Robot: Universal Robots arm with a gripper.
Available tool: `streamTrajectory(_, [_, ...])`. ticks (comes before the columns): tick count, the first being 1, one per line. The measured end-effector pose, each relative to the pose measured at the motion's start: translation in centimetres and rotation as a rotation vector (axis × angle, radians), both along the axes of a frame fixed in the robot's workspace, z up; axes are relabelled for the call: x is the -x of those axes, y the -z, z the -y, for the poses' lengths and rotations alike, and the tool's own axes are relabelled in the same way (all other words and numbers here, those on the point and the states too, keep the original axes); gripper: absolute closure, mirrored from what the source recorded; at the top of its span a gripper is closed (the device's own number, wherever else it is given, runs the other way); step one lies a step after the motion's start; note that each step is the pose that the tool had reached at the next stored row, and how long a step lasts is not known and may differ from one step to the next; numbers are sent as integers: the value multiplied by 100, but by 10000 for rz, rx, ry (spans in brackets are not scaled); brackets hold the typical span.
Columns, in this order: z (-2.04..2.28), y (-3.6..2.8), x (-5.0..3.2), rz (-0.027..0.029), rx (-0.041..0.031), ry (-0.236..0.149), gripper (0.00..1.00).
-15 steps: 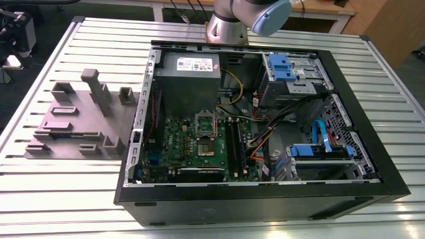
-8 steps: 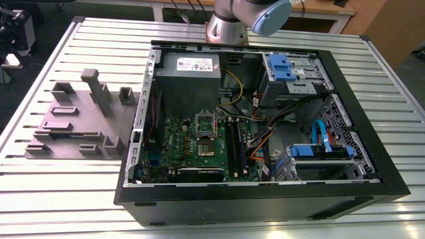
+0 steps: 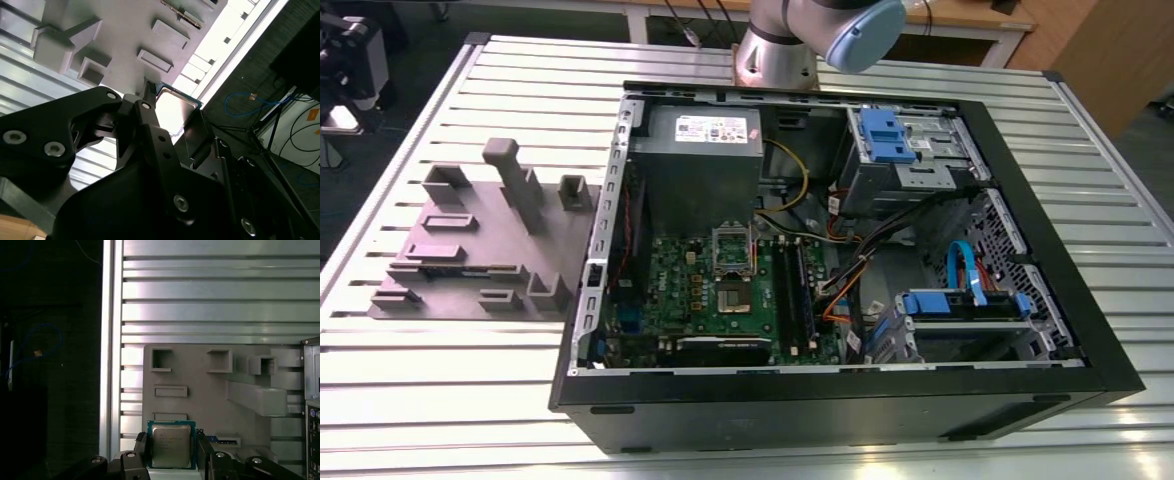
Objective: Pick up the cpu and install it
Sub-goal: 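Pick up the cpu and move it towards the insertion slot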
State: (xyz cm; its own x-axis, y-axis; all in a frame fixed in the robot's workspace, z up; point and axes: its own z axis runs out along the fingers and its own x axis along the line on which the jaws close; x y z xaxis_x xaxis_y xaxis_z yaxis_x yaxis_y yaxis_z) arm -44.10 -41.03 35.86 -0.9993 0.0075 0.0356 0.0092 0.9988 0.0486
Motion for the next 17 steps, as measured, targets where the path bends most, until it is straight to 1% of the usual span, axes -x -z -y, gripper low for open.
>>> streamTrajectory(8, [0,-29,0,-2,1,0,53])
streamTrajectory(17, [0,-99,0,-1,1,-1,53])
